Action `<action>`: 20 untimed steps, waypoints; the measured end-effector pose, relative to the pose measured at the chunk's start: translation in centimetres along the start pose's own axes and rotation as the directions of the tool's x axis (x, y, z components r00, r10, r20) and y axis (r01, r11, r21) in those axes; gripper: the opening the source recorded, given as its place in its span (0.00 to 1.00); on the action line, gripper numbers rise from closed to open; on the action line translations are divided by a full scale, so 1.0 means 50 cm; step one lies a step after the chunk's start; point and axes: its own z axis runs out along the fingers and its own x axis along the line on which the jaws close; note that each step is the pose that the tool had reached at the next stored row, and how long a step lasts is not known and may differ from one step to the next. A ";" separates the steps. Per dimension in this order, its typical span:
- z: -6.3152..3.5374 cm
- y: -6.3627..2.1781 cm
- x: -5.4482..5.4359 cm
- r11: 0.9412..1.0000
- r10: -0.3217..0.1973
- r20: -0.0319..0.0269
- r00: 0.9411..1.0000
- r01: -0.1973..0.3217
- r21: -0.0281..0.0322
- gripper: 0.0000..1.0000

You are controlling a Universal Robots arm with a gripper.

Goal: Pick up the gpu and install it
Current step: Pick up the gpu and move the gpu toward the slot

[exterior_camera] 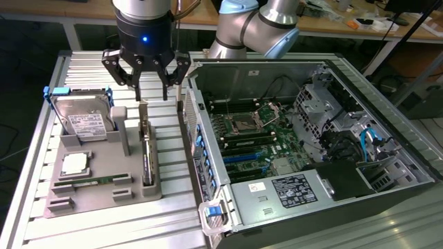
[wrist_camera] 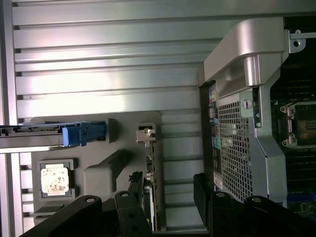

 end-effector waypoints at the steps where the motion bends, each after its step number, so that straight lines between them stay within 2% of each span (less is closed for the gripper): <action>1: 0.000 0.000 0.000 1.000 0.000 0.000 1.000 0.000 0.000 0.54; 20: 0.010 -0.001 0.000 1.000 0.000 0.000 1.000 0.000 0.000 0.54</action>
